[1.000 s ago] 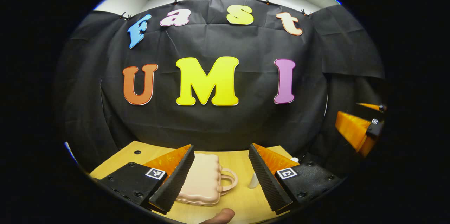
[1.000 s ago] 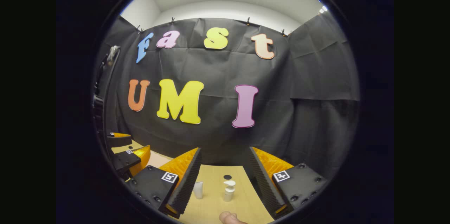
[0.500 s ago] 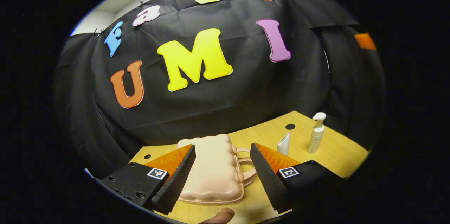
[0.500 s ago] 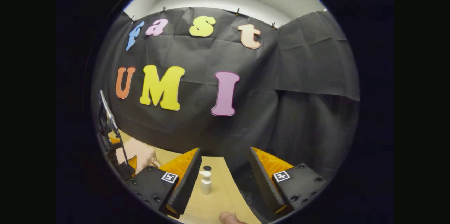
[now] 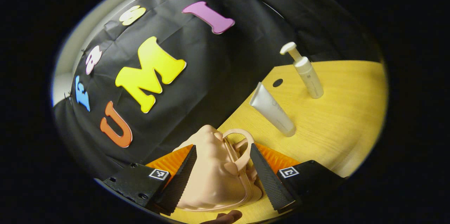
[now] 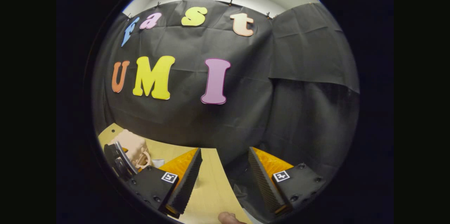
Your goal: First open the suitcase, pack the skin care products into it, and then close the suitcase.
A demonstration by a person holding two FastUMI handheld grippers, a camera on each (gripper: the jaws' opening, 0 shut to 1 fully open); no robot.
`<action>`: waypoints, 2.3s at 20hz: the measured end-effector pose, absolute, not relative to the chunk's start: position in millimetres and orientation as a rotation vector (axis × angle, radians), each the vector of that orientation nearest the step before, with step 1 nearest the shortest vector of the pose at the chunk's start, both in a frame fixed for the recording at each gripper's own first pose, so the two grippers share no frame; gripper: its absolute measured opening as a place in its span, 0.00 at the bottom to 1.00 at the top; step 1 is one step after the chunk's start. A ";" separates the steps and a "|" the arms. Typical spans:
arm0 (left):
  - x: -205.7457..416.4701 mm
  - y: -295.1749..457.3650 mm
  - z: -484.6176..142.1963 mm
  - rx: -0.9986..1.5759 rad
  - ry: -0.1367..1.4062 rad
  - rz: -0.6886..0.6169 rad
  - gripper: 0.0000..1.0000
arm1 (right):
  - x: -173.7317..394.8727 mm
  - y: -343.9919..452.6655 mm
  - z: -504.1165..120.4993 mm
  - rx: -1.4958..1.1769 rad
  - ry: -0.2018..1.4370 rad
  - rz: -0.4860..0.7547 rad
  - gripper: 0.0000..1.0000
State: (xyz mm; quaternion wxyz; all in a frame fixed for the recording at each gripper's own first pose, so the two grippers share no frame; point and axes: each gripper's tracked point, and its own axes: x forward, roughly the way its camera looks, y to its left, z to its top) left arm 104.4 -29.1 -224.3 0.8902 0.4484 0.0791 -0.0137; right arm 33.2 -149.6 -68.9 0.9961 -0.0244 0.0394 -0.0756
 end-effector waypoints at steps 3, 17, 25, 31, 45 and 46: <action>118.8 -25.9 -245.9 1.075 0.203 -0.015 0.97 | 42.0 -164.8 -79.6 -0.035 0.095 -0.146 0.80; 142.1 -29.5 -284.7 1.492 0.376 0.015 0.33 | 66.3 -174.3 -94.4 -0.026 0.126 -0.015 0.80; 136.6 -22.0 -266.1 1.309 0.389 -0.049 0.06 | 51.7 -127.7 -66.0 -0.061 0.100 -0.040 0.80; 116.8 -6.1 -200.0 1.144 0.313 -0.058 0.03 | 35.5 -75.0 -42.4 -0.062 0.059 -0.068 0.80; 87.6 193.6 -64.6 0.736 0.174 0.033 0.03 | 34.6 29.5 -15.5 -0.051 0.042 -0.140 0.80; 87.4 218.1 -58.6 0.720 0.168 0.051 0.02 | 33.7 39.3 -14.8 -0.057 0.041 -0.138 0.80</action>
